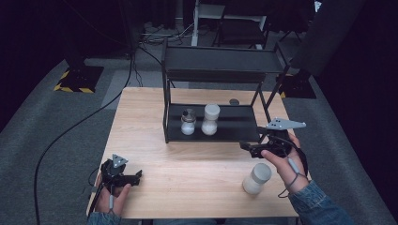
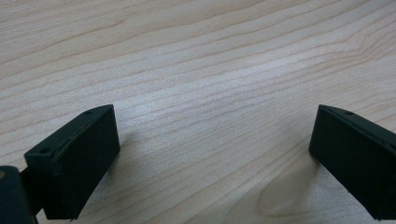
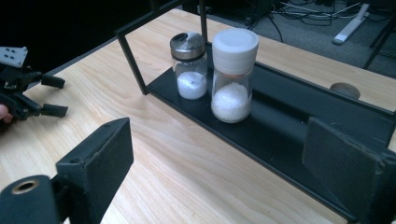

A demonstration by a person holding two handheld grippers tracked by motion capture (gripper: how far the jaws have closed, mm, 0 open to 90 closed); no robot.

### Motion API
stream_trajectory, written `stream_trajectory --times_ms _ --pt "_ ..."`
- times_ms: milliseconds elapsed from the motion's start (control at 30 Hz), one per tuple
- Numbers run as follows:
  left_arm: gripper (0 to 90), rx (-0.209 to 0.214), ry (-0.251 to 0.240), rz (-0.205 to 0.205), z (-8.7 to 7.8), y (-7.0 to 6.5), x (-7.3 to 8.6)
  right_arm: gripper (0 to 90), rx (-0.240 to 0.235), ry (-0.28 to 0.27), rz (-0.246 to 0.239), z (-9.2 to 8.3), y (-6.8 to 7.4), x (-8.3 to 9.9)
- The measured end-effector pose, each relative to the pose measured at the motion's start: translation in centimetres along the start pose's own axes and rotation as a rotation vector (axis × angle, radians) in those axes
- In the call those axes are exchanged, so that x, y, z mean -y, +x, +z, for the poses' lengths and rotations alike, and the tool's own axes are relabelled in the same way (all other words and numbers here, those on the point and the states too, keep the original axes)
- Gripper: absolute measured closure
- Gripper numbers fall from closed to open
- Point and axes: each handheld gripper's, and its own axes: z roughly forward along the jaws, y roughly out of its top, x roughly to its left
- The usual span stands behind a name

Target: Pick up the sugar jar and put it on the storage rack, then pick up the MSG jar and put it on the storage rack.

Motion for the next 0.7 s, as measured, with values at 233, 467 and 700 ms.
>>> stream_trajectory --times_ms 233,467,700 --pt "1.6 0.000 0.002 0.003 0.0 0.0 0.0 7.0 0.008 -0.002 -0.016 -0.6 0.2 0.9" --pt "1.6 0.000 0.000 0.000 0.0 0.0 0.0 6.3 0.016 0.005 -0.009 -1.0 0.2 1.8" --pt "1.6 0.000 0.000 0.000 0.0 0.0 0.0 6.2 0.026 0.012 0.000 -1.4 0.2 3.1"
